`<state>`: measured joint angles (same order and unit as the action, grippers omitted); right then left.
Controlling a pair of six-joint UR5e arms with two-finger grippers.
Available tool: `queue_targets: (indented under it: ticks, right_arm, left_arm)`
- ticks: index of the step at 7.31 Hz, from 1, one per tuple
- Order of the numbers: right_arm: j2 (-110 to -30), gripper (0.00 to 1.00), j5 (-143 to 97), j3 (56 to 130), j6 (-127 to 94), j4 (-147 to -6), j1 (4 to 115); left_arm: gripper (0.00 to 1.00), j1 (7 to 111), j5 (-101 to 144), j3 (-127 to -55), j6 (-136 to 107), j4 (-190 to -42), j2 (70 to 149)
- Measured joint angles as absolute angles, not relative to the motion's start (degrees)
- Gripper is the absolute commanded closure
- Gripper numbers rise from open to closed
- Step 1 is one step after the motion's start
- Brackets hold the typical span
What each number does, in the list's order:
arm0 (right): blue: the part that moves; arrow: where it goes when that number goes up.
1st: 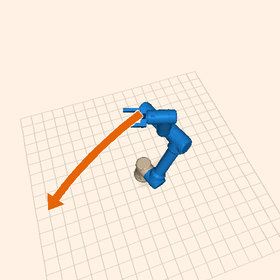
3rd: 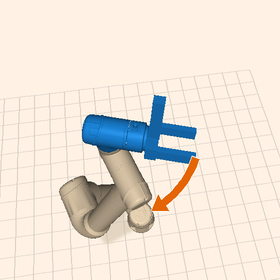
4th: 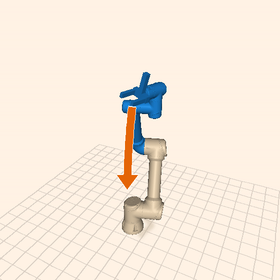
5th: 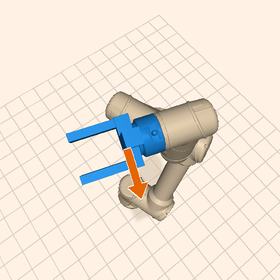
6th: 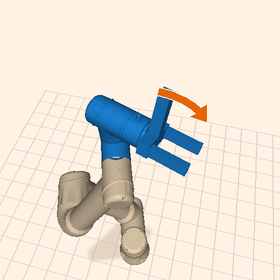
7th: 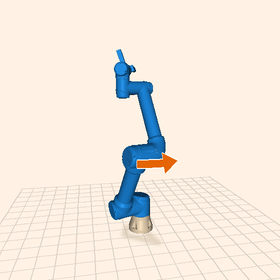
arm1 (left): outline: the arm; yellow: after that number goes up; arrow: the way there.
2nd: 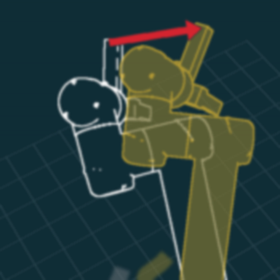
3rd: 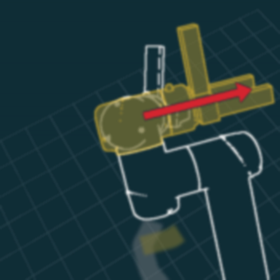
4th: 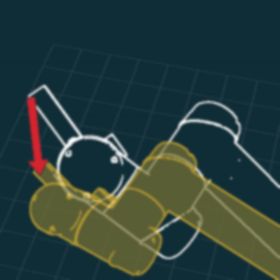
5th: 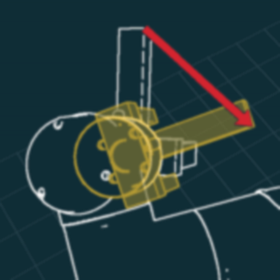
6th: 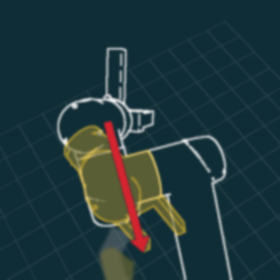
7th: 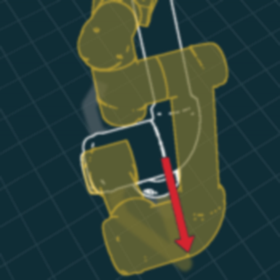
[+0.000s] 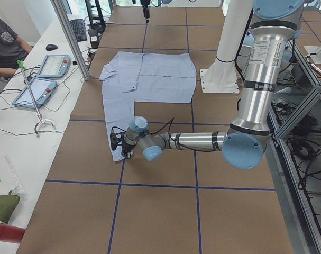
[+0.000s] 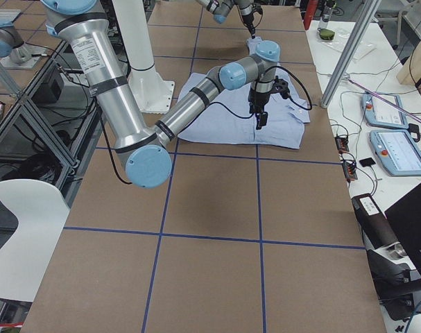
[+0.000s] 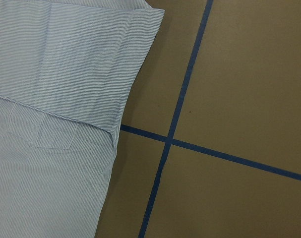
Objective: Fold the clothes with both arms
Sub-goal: 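Raise the right gripper away while the left gripper lowers onto the other cuff, then grasp the other sleeve cuff with the left gripper and lift it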
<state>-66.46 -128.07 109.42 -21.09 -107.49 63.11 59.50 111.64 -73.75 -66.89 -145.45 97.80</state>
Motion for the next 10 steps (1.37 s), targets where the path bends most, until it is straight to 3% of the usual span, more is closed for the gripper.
queue_targets:
  ticks: [5, 10]
  right_arm:
    - [-67.58, 0.00, -128.11, 109.58, -21.02, -107.49, 63.45]
    - [-72.59, 0.00, -127.51, 110.30, -20.33, -107.49, 64.25]
  left_arm:
    - [1.00, 59.55, 116.17, -79.01, -67.39, -141.71, 99.80]
    - [1.00, 55.43, 116.72, -86.84, -81.35, -115.59, 119.31]
